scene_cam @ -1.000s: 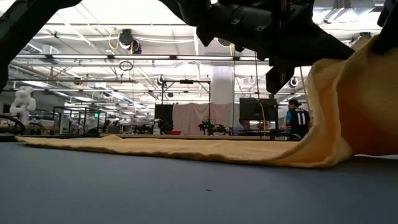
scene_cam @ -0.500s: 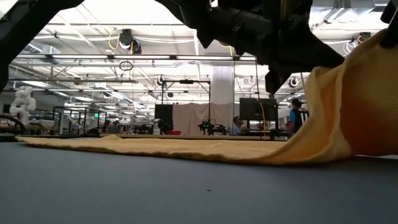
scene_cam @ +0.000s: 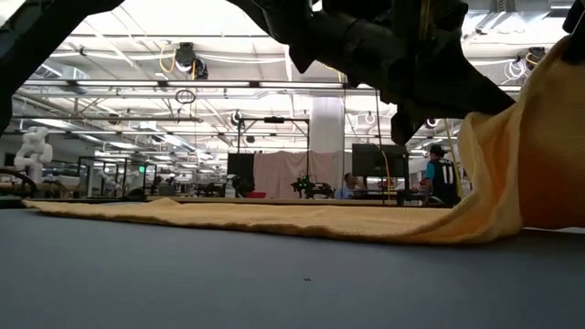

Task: Roll towel into tight, uniform cylinder
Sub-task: Fold the orange microfiber cloth

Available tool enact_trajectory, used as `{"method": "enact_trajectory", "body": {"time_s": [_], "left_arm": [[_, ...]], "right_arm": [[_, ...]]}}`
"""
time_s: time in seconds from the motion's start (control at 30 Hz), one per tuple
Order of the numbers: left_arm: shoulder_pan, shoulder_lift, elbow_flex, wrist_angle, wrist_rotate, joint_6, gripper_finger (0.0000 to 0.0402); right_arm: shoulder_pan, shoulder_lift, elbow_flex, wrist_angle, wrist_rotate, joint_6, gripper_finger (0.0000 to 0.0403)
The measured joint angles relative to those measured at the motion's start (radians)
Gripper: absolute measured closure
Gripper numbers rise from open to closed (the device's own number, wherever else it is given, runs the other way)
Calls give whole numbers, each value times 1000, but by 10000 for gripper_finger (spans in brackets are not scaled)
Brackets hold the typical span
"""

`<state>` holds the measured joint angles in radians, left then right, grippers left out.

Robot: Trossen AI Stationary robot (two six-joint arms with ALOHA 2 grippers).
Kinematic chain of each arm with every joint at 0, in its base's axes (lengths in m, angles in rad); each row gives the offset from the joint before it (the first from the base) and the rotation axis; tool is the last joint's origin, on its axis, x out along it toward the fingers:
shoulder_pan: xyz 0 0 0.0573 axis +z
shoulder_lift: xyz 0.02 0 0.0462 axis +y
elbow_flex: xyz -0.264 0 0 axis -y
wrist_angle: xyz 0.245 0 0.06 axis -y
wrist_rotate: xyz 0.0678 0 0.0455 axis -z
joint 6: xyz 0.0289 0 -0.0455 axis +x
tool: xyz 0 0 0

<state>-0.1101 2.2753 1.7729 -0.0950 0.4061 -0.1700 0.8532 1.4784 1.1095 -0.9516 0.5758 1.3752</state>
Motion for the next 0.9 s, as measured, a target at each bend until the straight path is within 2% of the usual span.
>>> {"method": "enact_trajectory", "body": {"time_s": [0.4,0.63,0.7,0.9], "left_arm": [[24,1,0,-77,-182,49,401],[44,1,0,-92,-196,44,401],[44,-12,0,-109,-202,43,401],[61,-94,0,-115,-302,63,402]], "right_arm": [[7,0,30,28,-74,53,397],[7,0,47,2,-80,53,397],[7,0,47,3,-80,53,397],[23,0,47,41,-124,50,397]]}}
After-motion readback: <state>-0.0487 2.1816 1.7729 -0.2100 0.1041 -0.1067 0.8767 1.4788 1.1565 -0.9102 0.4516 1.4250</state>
